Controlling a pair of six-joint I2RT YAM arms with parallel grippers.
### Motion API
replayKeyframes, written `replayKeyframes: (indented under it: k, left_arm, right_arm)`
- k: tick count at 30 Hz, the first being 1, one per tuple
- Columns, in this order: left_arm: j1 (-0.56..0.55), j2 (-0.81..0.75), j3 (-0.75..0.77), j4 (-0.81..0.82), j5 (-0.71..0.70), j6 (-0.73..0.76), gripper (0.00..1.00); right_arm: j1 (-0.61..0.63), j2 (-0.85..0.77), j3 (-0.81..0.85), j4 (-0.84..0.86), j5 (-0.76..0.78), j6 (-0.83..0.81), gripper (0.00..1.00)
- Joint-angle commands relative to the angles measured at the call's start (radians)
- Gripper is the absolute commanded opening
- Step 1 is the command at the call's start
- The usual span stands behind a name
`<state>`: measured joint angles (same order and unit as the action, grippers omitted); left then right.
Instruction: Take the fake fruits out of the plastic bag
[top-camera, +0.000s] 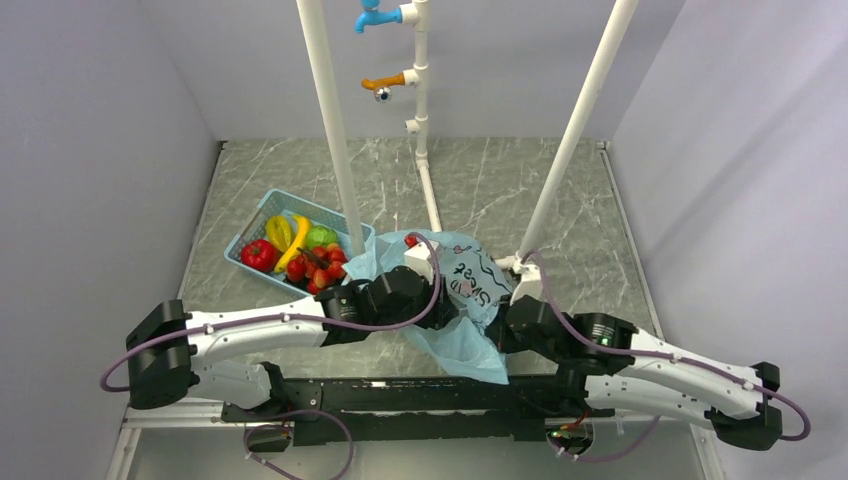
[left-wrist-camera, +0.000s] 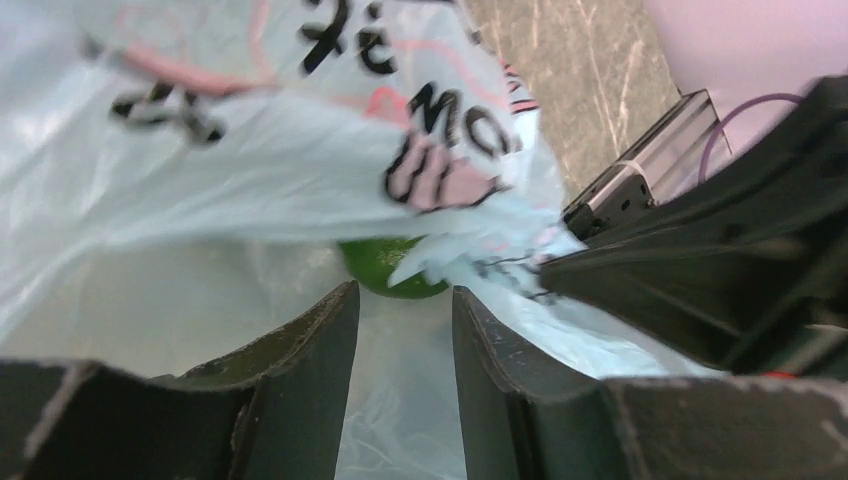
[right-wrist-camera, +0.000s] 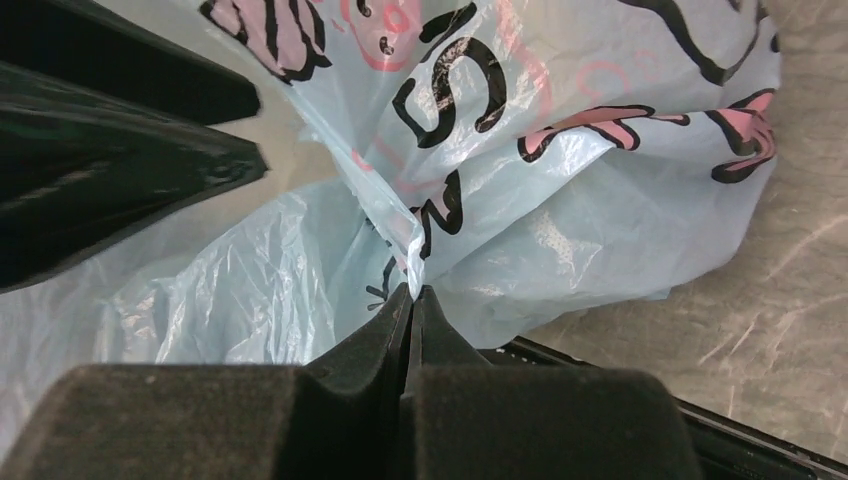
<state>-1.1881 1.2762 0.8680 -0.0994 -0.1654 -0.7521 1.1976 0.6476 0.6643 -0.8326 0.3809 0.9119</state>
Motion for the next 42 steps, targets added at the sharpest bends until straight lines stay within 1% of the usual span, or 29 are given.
replayKeyframes:
  k: [1,2,4,7,11,13,14,17,21,22,24,28,32,37,40,42]
  left_arm:
    - [-0.003,0.014,-0.049,0.139,-0.058,-0.109,0.45]
    - [-0.002,0.02,-0.059,0.146,-0.065,-0.13,0.45]
    - [-0.003,0.027,-0.099,0.212,-0.069,-0.165,0.43]
    - [-0.002,0.055,-0.159,0.379,-0.031,-0.184,0.41]
    - [0.005,0.173,-0.099,0.356,0.003,-0.183,0.39]
    - [0.005,0.215,-0.089,0.389,0.014,-0.168,0.41]
    - [0.005,0.234,-0.088,0.404,0.015,-0.163,0.43]
    - [0.013,0.284,-0.076,0.434,0.041,-0.167,0.53]
    - [0.013,0.341,-0.059,0.441,0.072,-0.16,0.73]
    - [0.014,0.354,-0.056,0.448,0.085,-0.156,0.77]
    - [0.013,0.388,-0.044,0.455,0.107,-0.152,0.8]
    - [0.005,0.453,-0.013,0.454,0.149,-0.155,0.81]
    - [-0.01,0.461,-0.038,0.475,0.149,-0.163,0.8]
    - [-0.031,0.465,-0.033,0.413,0.123,-0.147,0.82]
    - [-0.03,0.492,-0.018,0.4,0.124,-0.146,0.78]
    - [-0.031,0.51,-0.008,0.393,0.133,-0.151,0.78]
  right_arm:
    - [0.0,-0.076,0.083,-0.059,0.079,0.045,0.0]
    - [0.001,-0.086,0.089,-0.041,0.077,0.032,0.0]
    - [0.001,-0.097,0.099,-0.014,0.075,0.013,0.0]
    - [0.0,-0.087,0.112,0.014,0.076,-0.005,0.0]
    - [0.0,-0.061,0.133,0.028,0.072,-0.024,0.0]
    - [0.0,-0.062,0.137,0.017,0.08,-0.02,0.0]
    - [0.0,-0.067,0.139,0.011,0.086,-0.017,0.0]
    - [0.0,-0.092,0.138,-0.009,0.108,-0.009,0.0]
    - [0.0,-0.12,0.146,-0.031,0.127,-0.006,0.0]
    - [0.0,-0.123,0.146,-0.033,0.131,-0.009,0.0]
    - [-0.001,-0.125,0.146,-0.037,0.134,-0.011,0.0]
    - [0.0,-0.117,0.145,-0.028,0.131,-0.019,0.0]
    - [0.0,-0.116,0.133,-0.022,0.126,-0.016,0.0]
    - [0.0,-0.124,0.117,-0.012,0.12,-0.014,0.0]
    - [0.0,-0.122,0.115,-0.006,0.118,-0.017,0.0]
    - [0.0,-0.116,0.116,-0.006,0.116,-0.019,0.0]
